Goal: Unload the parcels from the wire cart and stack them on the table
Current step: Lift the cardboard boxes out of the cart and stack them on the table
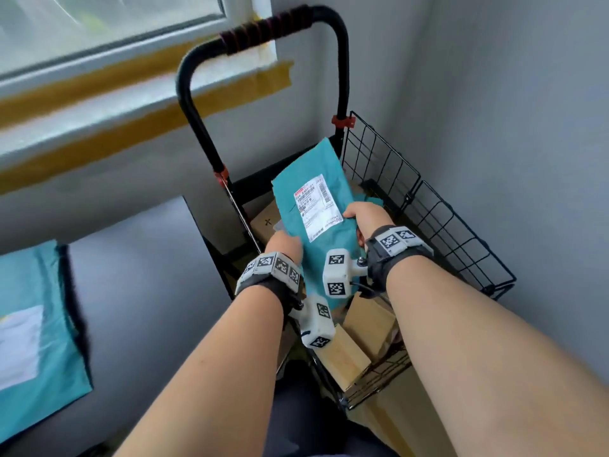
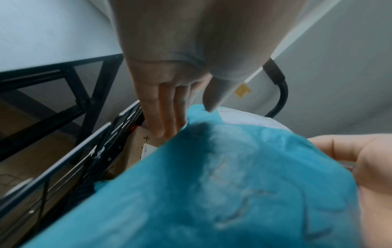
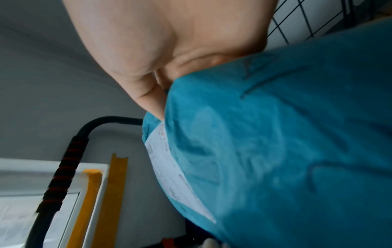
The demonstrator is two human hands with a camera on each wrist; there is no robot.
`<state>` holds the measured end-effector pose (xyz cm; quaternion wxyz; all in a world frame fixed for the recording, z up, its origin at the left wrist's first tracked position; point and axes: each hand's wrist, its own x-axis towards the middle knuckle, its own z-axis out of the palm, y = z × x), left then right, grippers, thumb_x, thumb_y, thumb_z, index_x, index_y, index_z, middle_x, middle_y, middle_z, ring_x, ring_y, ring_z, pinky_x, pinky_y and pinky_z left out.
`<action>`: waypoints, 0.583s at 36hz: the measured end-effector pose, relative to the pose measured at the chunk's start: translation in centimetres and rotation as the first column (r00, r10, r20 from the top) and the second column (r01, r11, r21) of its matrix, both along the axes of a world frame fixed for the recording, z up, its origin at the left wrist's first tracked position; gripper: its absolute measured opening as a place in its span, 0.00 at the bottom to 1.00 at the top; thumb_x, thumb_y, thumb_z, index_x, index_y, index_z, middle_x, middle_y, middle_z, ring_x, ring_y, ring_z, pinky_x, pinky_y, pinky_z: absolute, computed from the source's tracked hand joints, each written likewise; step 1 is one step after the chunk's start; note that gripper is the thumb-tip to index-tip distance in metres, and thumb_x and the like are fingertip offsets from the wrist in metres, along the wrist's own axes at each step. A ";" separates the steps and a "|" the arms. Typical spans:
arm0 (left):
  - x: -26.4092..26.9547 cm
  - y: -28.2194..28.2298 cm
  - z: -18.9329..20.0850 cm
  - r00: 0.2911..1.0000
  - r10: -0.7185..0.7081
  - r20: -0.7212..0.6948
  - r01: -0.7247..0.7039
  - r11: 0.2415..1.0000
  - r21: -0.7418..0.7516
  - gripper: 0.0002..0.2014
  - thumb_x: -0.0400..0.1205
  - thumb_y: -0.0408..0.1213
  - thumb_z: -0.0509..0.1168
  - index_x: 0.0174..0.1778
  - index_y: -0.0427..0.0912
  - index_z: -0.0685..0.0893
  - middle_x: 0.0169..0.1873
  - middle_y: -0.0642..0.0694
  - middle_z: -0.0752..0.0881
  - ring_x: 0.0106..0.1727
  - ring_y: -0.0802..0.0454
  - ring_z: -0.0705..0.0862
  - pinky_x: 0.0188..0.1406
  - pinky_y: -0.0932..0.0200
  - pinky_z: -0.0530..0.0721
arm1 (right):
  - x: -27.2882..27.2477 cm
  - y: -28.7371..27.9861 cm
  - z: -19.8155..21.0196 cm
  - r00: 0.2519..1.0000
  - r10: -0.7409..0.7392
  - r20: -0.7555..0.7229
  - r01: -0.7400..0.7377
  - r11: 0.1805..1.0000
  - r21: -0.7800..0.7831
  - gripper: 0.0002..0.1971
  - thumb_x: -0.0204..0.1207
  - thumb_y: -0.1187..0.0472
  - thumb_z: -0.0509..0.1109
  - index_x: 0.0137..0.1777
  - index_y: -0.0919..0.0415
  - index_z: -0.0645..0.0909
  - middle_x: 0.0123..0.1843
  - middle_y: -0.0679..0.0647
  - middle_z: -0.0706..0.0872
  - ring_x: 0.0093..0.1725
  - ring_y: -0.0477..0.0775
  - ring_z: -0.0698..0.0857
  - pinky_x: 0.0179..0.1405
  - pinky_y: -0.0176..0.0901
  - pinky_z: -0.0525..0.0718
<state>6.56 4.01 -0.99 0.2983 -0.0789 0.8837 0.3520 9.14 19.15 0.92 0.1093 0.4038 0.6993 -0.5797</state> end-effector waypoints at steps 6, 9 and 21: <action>-0.7 -5.0 1.4 0.975 0.161 -0.151 -0.148 0.985 0.092 0.07 0.77 0.27 0.61 0.47 0.36 0.82 0.50 0.37 0.87 0.46 0.40 0.82 0.43 0.56 0.76 | -0.8 -4.4 1.8 0.989 0.147 0.002 -0.147 0.988 0.046 0.14 0.78 0.64 0.65 0.31 0.57 0.69 0.30 0.53 0.72 0.26 0.49 0.72 0.16 0.33 0.74; -1.0 -8.1 1.9 0.943 0.237 -0.232 -0.218 0.970 0.106 0.13 0.76 0.26 0.59 0.53 0.38 0.83 0.51 0.41 0.87 0.53 0.40 0.84 0.45 0.58 0.76 | -1.4 -7.4 2.1 0.972 0.234 0.000 -0.233 0.966 0.114 0.13 0.76 0.66 0.65 0.31 0.60 0.71 0.27 0.56 0.74 0.22 0.53 0.75 0.16 0.35 0.71; -0.5 -24.3 3.1 0.827 0.455 -0.330 -0.461 0.885 0.064 0.26 0.80 0.26 0.58 0.75 0.43 0.69 0.68 0.42 0.78 0.65 0.42 0.79 0.50 0.57 0.74 | -5.1 -23.0 -0.1 0.846 0.530 0.055 -0.519 0.797 0.307 0.07 0.68 0.65 0.69 0.31 0.58 0.76 0.28 0.59 0.77 0.28 0.57 0.76 0.27 0.44 0.74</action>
